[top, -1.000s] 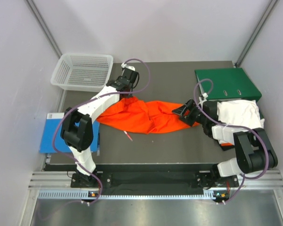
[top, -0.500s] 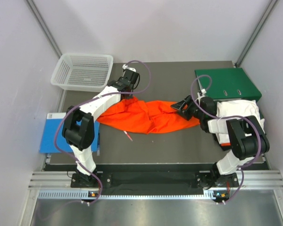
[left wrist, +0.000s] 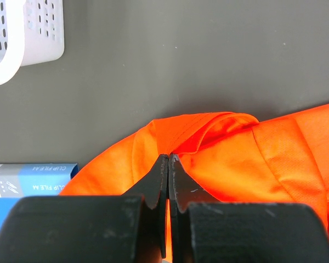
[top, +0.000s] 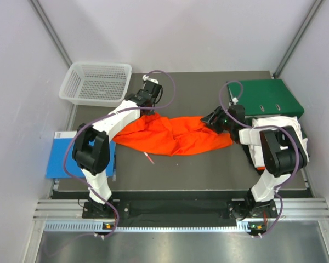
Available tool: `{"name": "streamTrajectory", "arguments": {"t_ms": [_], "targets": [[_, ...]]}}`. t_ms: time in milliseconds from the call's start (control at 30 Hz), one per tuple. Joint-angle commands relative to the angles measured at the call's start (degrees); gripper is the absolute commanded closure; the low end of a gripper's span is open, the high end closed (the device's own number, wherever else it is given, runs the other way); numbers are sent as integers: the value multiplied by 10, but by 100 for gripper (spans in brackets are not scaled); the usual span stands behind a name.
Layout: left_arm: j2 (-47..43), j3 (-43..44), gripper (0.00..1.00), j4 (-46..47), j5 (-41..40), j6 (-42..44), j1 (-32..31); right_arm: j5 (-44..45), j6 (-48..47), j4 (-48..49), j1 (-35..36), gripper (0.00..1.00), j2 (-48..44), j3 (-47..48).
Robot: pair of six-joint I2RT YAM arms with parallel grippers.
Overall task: Fold and stack the t-shirts
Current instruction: Flatten out the tshirt
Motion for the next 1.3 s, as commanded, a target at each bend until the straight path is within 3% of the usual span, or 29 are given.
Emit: {"name": "streamTrajectory", "arguments": {"t_ms": [0, 200, 233, 367, 400, 500, 800, 1033, 1267], "targets": [[-9, 1, 100, 16, -9, 7, 2, 18, -32, -30, -13, 47, 18, 19], [-10, 2, 100, 16, -5, 7, 3, 29, -43, -29, -22, 49, 28, 15], [-10, 1, 100, 16, -4, 6, 2, 37, -45, -17, -22, 54, 34, 17], [-9, 1, 100, 13, -2, 3, 2, 36, -38, 21, -22, 58, 51, 22], [-10, 0, 100, 13, -1, 2, 2, 36, -37, 31, -23, 72, 54, 24], [-15, -5, 100, 11, -4, 2, 3, 25, -38, 59, -23, 100, 62, 30], [-68, -3, 100, 5, -33, 7, 3, 22, -108, 77, -18, 100, -63, 22], [-130, 82, 100, -40, -45, 18, 3, 52, -206, -62, -15, 100, -217, 89], [-289, 35, 100, -21, -68, 22, 3, 64, -269, -168, -11, 100, -379, 113]]}}
